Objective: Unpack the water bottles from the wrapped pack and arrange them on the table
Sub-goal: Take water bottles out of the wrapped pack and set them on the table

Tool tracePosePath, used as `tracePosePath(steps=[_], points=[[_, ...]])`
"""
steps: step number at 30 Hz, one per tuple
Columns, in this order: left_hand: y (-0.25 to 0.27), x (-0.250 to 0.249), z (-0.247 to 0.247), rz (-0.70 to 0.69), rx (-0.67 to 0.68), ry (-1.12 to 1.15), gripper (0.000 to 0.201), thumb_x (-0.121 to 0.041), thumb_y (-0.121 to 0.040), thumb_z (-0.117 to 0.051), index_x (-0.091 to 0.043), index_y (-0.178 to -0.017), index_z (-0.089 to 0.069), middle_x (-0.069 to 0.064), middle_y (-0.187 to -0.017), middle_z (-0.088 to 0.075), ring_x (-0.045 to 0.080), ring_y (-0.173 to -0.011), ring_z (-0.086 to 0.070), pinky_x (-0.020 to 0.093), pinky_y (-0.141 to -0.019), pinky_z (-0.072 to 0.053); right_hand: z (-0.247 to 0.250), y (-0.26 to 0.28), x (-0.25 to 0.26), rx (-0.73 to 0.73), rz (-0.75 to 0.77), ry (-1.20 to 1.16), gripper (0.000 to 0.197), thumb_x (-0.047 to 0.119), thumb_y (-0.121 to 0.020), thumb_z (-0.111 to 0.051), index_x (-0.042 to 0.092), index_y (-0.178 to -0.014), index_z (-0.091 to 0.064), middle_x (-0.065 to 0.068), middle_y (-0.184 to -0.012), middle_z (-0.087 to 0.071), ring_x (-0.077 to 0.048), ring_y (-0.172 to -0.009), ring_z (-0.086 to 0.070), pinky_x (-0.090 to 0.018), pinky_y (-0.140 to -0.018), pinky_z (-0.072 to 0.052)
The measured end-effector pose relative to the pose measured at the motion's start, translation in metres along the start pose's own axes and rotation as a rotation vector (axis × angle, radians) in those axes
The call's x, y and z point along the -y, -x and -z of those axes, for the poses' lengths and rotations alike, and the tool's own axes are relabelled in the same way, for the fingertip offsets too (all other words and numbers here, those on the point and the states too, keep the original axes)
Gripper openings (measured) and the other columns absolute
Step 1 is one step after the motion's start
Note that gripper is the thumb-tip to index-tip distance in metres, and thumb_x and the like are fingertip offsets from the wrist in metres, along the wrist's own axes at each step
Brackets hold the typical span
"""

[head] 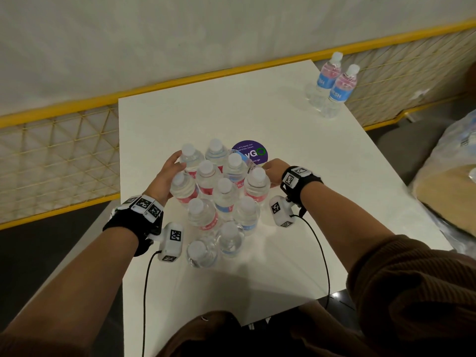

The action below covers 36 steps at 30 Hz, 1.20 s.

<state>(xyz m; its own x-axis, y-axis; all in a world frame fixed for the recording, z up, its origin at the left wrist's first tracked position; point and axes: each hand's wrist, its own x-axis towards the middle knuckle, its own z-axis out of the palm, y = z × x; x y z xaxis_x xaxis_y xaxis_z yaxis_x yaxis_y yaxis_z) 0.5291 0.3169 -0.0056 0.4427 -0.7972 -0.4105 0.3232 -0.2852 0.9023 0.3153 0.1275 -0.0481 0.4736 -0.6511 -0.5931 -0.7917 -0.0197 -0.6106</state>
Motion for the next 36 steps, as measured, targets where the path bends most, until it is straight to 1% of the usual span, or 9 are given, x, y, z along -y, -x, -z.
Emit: tracePosePath(steps=[2,5,11,14,18,23,27,33,36], points=[[0.003,-0.001,-0.001,0.007,0.01,-0.014,0.024,-0.015,-0.096,-0.045,-0.035,-0.108,-0.05,-0.012,-0.093,-0.066,0.005,-0.078,-0.065,0.025,-0.069,-0.05,0.001,0.005,-0.005,0.001,-0.009,-0.146,0.018,0.016,-0.084,-0.067,0.002,-0.094,-0.065,-0.008,-0.084,-0.061,-0.022,-0.078,-0.061,-0.024,-0.06,-0.055],[0.005,-0.002,-0.002,0.012,0.012,-0.035,0.025,-0.015,-0.098,-0.042,-0.034,-0.113,-0.048,-0.009,-0.098,-0.061,0.006,-0.079,-0.062,0.025,-0.069,-0.048,0.002,0.01,-0.023,0.007,-0.039,-0.456,0.004,0.008,-0.082,-0.066,0.004,-0.084,-0.065,-0.015,-0.092,-0.061,-0.026,-0.084,-0.062,-0.04,-0.082,-0.057],[0.007,-0.003,-0.002,0.0,0.026,-0.044,0.027,-0.023,-0.087,-0.051,-0.036,-0.11,-0.05,-0.008,-0.097,-0.062,0.001,-0.071,-0.066,0.017,-0.058,-0.051,0.001,0.022,-0.052,0.076,0.142,-1.004,0.056,-0.007,-0.079,-0.061,0.009,-0.131,-0.049,-0.015,-0.115,-0.063,-0.026,-0.1,-0.064,-0.037,-0.09,-0.052],[0.007,-0.004,-0.002,0.018,0.007,-0.038,0.05,-0.03,-0.074,-0.051,-0.031,-0.123,-0.043,-0.005,-0.104,-0.06,0.009,-0.085,-0.061,0.026,-0.069,-0.048,-0.001,0.027,-0.058,-0.071,0.146,-0.731,0.079,0.003,-0.058,-0.073,0.015,-0.131,-0.047,-0.014,-0.124,-0.058,-0.031,-0.113,-0.058,-0.042,-0.097,-0.047],[0.007,-0.001,0.002,0.025,-0.001,-0.05,0.05,-0.032,-0.075,-0.053,-0.035,-0.124,-0.044,-0.005,-0.109,-0.061,0.012,-0.09,-0.06,0.03,-0.073,-0.046,-0.013,0.035,-0.079,-0.27,0.086,-0.29,0.073,0.001,-0.067,-0.079,0.009,-0.133,-0.047,-0.01,-0.13,-0.057,-0.028,-0.12,-0.053,-0.033,-0.098,-0.042],[0.009,-0.004,0.001,0.052,0.004,-0.079,0.046,-0.034,-0.08,-0.052,-0.039,-0.125,-0.045,-0.008,-0.105,-0.063,0.011,-0.086,-0.061,0.03,-0.068,-0.046,-0.02,0.049,-0.067,-0.25,0.121,-0.151,0.076,0.005,-0.071,-0.078,0.013,-0.138,-0.041,-0.008,-0.13,-0.057,-0.025,-0.121,-0.052,-0.022,-0.089,-0.037],[0.009,-0.004,0.001,0.058,0.048,-0.074,0.039,-0.029,-0.092,-0.048,-0.037,-0.13,-0.043,-0.008,-0.111,-0.061,0.014,-0.091,-0.059,0.03,-0.069,-0.045,-0.028,0.05,-0.051,-0.208,0.153,-0.11,0.08,0.006,-0.075,-0.075,0.014,-0.142,-0.033,-0.009,-0.134,-0.055,-0.027,-0.123,-0.051,-0.024,-0.092,-0.036],[0.011,-0.006,0.008,0.127,0.09,-0.133,0.049,-0.041,-0.087,-0.05,-0.05,-0.134,-0.04,-0.01,-0.139,-0.051,0.022,-0.122,-0.052,0.037,-0.081,-0.043,-0.03,0.058,-0.045,-0.148,0.107,-0.103,0.089,0.009,-0.074,-0.076,0.019,-0.145,-0.022,-0.009,-0.136,-0.049,-0.028,-0.124,-0.049,-0.033,-0.098,-0.039],[0.012,-0.006,0.012,0.185,0.062,-0.162,0.058,-0.049,-0.079,-0.055,-0.057,-0.133,-0.035,-0.013,-0.14,-0.049,0.023,-0.129,-0.047,0.044,-0.088,-0.043,-0.034,0.075,-0.06,-0.134,-0.094,-0.044,0.069,0.009,-0.07,-0.078,0.016,-0.126,-0.039,-0.016,-0.116,-0.058,-0.029,-0.099,-0.06,-0.035,-0.085,-0.048]])
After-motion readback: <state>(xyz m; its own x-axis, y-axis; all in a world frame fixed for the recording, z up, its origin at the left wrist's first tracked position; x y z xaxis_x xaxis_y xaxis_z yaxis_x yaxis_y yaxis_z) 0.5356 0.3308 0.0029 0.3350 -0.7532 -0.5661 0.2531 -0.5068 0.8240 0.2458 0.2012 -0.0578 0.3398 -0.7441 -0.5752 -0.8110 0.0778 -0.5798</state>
